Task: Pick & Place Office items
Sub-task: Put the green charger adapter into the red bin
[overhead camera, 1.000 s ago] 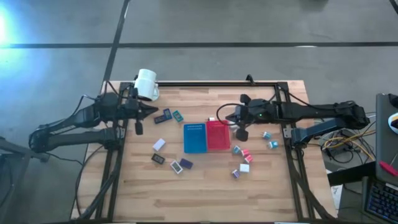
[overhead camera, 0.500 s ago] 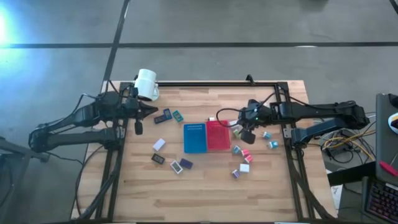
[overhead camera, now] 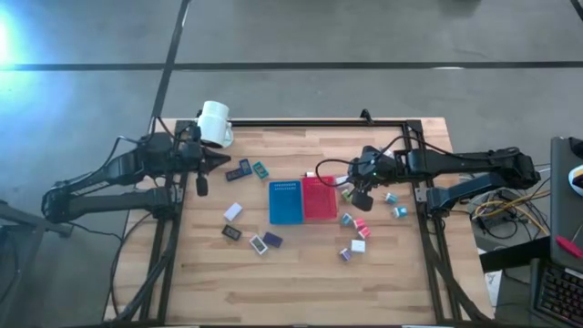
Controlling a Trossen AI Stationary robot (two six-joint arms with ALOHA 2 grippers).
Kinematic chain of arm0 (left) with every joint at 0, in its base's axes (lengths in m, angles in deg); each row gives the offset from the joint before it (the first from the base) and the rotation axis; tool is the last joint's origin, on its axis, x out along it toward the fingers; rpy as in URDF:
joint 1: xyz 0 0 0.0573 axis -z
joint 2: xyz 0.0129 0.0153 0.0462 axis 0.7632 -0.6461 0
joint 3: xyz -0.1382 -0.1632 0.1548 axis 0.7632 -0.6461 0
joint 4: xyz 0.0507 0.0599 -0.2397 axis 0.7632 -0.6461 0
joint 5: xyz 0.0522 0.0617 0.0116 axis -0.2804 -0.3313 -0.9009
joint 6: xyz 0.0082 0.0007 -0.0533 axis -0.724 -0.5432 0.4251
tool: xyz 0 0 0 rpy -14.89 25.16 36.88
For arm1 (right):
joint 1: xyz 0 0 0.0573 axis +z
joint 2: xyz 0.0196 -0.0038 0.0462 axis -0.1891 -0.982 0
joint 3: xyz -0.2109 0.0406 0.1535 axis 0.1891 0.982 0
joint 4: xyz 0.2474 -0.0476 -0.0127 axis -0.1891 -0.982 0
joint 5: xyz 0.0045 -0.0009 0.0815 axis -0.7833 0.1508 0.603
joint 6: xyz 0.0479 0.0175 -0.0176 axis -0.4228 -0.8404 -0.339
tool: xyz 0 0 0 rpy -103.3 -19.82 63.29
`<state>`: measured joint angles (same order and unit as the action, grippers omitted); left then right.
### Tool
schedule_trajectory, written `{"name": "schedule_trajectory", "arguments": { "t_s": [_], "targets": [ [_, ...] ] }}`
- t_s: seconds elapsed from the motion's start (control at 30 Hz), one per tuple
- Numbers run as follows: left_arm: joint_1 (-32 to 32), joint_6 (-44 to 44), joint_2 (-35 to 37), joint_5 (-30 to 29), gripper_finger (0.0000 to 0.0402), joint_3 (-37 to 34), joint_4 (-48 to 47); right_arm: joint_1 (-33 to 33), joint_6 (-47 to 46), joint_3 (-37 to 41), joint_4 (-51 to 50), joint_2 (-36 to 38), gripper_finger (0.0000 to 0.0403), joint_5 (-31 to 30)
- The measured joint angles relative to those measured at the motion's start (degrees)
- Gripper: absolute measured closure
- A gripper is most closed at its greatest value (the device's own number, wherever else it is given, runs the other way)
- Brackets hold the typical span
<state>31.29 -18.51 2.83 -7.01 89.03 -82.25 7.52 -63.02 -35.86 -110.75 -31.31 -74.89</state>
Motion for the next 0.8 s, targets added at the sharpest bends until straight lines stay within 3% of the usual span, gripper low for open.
{"name": "schedule_trajectory", "arguments": {
  "t_s": [0.4,0.53,0.67,0.8],
  "targets": [
    [0.02,0.18,-0.26,0.02,0.0378,-0.04,-0.29,0.00,1.48,0.19,4.52,0.02,0.0394,-0.25],
    [0.04,0.18,-1.36,0.84,0.0378,-0.53,4.65,0.04,7.45,1.73,21.98,-0.49,0.0394,-0.28],
    [0.07,0.23,-3.45,6.68,0.0378,-3.65,17.07,0.04,14.85,3.29,44.82,-3.57,0.0394,0.27],
    [0.11,1.15,-5.89,9.18,0.0378,-5.38,24.28,0.04,18.38,2.77,55.17,-7.74,0.0394,1.32]
  ]
}}
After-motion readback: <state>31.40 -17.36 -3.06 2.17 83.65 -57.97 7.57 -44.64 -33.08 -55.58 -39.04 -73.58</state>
